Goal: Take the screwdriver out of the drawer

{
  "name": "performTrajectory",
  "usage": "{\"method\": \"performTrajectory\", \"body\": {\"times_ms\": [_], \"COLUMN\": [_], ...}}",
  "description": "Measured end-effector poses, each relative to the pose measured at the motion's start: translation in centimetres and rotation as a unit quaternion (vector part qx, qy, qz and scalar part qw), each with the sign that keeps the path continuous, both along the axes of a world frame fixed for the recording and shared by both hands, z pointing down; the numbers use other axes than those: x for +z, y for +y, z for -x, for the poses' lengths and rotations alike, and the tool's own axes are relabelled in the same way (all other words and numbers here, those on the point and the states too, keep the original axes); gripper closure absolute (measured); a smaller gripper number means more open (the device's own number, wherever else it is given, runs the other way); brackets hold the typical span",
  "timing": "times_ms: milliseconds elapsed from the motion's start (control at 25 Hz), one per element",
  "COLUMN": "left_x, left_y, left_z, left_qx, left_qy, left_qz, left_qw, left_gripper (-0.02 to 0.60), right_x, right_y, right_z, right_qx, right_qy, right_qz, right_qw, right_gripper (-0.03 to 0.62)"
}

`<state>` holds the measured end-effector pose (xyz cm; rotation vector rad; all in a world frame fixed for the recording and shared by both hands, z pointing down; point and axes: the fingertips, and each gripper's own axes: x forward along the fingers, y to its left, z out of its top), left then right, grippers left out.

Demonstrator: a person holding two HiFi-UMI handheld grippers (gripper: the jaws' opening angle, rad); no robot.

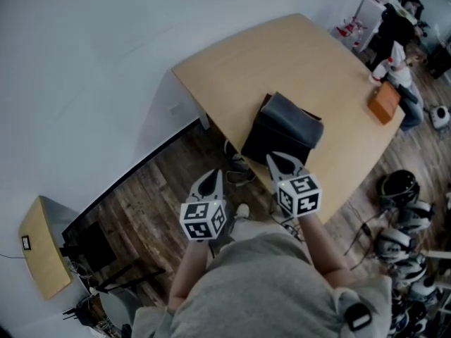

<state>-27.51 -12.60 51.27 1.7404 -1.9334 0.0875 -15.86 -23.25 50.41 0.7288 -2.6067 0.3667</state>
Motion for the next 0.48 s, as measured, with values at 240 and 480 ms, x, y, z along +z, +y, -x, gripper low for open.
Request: {"method": "performTrajectory", "body": {"times_ms": [240,480], "left_x": [1.0,2.1], "left_y": [-3.6,-6.2], "left_z": [1.0,1.4], "left_qx": [0.023,0.043], "left_qy": [0.000,0.009], "left_qz": [0.017,0.027], "left_qw": [0.9996,0.9986], "left_gripper": [0.581,0.581], "right_x": [2.6,7.0], "right_y": [-4.1,-6.9], "right_z": [-0.2,-1.3], "right_qx": [0.018,0.028], "right_qy": [0.048,0.127], "right_qz": [0.021,0.038], "right_qw": [0.998,0.991], "right_gripper": [0.595,0.595]}}
